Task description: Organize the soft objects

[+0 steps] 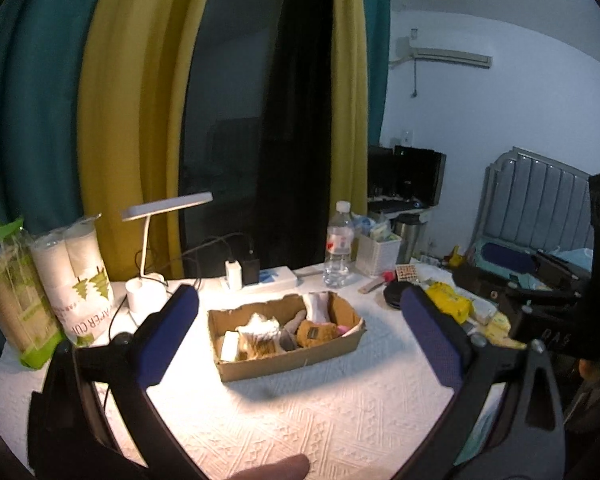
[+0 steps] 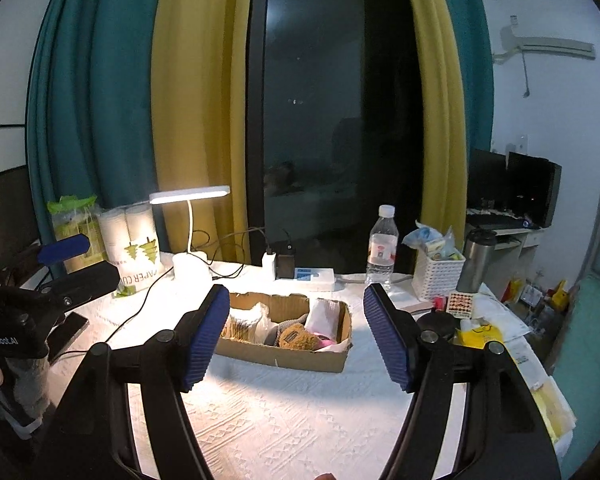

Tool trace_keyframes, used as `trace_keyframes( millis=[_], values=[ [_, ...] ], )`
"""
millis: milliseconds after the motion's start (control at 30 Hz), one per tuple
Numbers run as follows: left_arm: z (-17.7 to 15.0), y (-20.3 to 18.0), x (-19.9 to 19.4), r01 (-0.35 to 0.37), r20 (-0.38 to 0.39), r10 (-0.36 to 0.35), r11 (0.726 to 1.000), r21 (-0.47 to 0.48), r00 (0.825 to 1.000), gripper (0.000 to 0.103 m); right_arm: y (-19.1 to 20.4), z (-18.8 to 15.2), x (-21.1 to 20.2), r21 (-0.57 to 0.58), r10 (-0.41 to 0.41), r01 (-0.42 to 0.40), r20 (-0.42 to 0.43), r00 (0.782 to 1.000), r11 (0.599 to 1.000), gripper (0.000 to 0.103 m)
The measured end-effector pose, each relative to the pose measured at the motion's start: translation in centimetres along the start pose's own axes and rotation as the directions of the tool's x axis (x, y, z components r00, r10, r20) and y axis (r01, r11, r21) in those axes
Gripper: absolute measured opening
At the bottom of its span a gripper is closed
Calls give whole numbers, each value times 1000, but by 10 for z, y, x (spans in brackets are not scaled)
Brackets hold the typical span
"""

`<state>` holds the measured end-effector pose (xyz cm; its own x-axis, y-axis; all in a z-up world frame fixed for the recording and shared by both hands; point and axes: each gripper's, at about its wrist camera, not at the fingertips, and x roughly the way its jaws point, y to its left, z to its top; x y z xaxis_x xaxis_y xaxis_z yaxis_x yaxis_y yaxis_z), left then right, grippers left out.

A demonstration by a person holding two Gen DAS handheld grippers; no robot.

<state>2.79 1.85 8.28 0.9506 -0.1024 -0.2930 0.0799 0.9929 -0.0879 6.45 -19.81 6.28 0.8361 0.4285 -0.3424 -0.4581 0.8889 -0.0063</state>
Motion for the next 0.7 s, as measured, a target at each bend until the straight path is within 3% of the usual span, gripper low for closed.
trace_keyframes(
  millis=[700],
  values=[
    [1, -4, -6, 1, 6, -1, 1000, 3, 1000, 102, -7, -2, -8, 8, -12, 12, -6, 1000, 1000, 73]
  ],
)
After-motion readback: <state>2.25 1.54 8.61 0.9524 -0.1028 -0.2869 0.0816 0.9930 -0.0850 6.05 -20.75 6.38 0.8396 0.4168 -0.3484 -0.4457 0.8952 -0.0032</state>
